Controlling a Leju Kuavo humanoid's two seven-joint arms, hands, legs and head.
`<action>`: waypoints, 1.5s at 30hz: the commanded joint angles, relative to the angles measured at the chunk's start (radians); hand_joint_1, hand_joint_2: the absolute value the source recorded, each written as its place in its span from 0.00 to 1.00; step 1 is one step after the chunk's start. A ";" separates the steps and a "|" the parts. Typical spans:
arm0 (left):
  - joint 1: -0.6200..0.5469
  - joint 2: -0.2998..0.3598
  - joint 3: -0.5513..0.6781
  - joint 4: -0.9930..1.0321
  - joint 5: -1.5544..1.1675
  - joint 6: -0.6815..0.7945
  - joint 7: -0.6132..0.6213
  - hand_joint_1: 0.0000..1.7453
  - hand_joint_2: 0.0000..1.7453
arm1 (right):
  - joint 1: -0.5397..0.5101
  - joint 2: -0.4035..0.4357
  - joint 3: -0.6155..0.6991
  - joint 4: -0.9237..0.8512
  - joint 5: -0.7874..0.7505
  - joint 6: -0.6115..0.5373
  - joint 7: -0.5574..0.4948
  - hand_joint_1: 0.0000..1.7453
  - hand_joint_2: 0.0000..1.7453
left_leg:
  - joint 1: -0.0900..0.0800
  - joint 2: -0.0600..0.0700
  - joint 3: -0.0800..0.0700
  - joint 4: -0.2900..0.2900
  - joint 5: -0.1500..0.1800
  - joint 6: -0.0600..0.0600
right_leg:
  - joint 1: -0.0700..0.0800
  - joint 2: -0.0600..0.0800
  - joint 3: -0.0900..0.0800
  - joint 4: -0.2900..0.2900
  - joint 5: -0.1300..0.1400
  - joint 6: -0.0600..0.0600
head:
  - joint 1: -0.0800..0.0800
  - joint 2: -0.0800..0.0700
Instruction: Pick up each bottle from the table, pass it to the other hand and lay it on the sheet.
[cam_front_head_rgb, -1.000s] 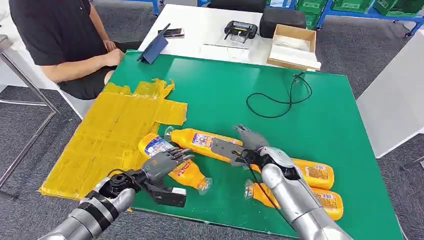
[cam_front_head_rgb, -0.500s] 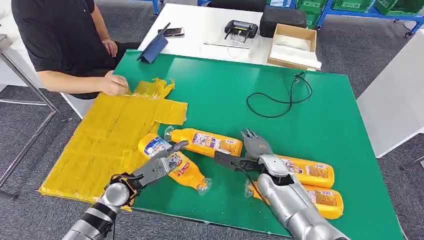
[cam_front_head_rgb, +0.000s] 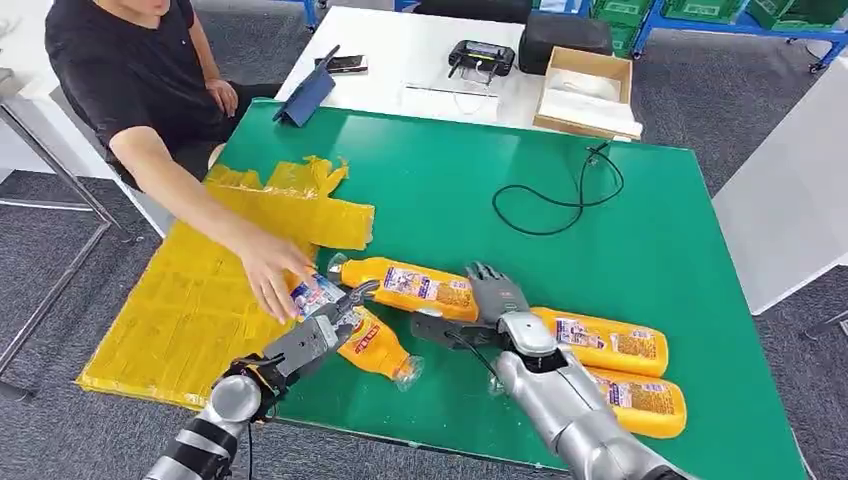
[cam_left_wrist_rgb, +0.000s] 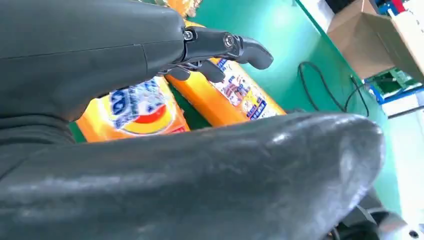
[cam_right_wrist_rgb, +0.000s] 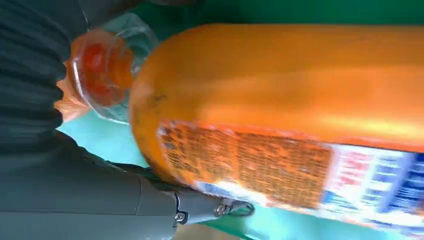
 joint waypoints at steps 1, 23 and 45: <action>-0.004 -0.019 0.002 0.002 -0.021 0.017 0.003 0.00 0.00 | 0.001 0.044 0.029 0.043 0.023 0.027 -0.031 0.00 1.00 | 0.001 0.000 0.001 0.000 -0.001 -0.002 | 0.001 0.002 0.002 0.000 -0.001 -0.002 | 0.000 0.000; 0.021 -0.039 0.021 -0.003 -0.042 0.002 -0.007 0.00 0.00 | 0.077 0.044 0.029 -0.145 0.086 -0.029 -0.017 0.00 1.00 | 0.002 0.000 0.001 0.001 -0.003 -0.003 | 0.002 0.004 0.002 0.000 -0.002 -0.003 | 0.000 0.000; -0.087 -0.047 -0.015 0.057 -0.023 -0.014 0.017 0.00 0.00 | -0.001 0.075 0.013 0.199 0.012 0.179 0.003 1.00 1.00 | 0.002 0.000 0.006 -0.001 0.000 -0.005 | 0.002 0.002 -0.005 -0.002 -0.001 -0.007 | 0.000 0.000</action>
